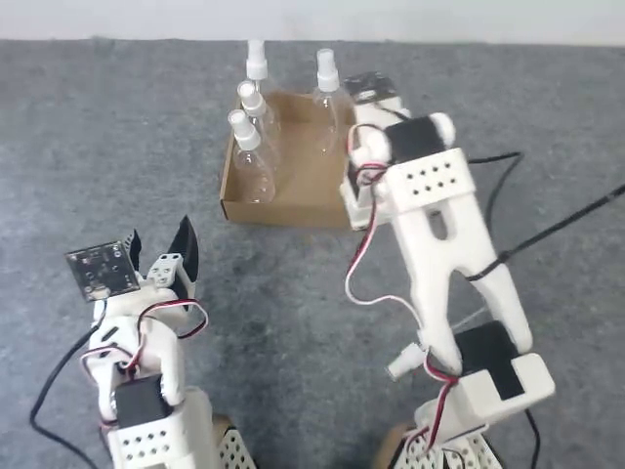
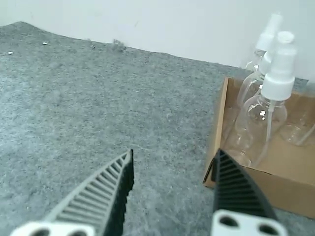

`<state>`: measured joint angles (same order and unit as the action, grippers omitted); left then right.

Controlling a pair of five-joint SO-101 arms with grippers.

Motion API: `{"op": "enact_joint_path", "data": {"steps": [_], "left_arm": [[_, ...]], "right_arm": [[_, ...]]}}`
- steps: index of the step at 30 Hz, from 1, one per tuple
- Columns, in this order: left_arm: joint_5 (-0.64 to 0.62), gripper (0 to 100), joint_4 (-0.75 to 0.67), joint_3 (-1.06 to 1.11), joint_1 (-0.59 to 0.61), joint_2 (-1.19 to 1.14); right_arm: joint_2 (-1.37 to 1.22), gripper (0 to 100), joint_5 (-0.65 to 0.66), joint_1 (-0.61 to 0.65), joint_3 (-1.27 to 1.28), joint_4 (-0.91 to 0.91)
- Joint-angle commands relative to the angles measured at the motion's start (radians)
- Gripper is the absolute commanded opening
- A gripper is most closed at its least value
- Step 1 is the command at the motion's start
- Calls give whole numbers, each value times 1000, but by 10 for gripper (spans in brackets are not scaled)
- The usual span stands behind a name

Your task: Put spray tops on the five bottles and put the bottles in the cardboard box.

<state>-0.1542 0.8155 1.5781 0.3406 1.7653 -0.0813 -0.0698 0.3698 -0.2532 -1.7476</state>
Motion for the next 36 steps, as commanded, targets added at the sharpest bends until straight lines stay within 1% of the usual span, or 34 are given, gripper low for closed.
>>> {"op": "enact_joint_path", "data": {"steps": [1, 2, 7, 16, 21, 26, 28, 31, 33, 35, 36], "left_arm": [[11, 235, -29, -10, 5, 15], [11, 235, -29, -10, 5, 15], [11, 235, -34, -1, 5, 15], [11, 235, -35, -1, 5, 15], [11, 235, -35, -1, 5, 15], [11, 235, -35, 1, 5, 15], [11, 235, -35, 1, 5, 15], [11, 235, -35, 1, 5, 15], [11, 235, -35, 1, 5, 15], [11, 235, -35, 1, 5, 15], [11, 235, -35, 1, 5, 15]], "right_arm": [[70, 319, -8, -65, 51, 58], [70, 319, -2, -74, 78, 84], [70, 319, 110, -99, 241, 228], [64, 318, 120, -140, 456, 524], [-44, 318, 120, -140, 465, 575], [-140, 312, 118, -157, 422, 568], [-154, 263, 117, -170, 402, 565], [-148, 147, 117, -197, 393, 567], [-148, 92, 112, -216, 393, 567], [-148, 74, 97, -234, 393, 567], [-148, 74, 69, -245, 393, 565]]}}
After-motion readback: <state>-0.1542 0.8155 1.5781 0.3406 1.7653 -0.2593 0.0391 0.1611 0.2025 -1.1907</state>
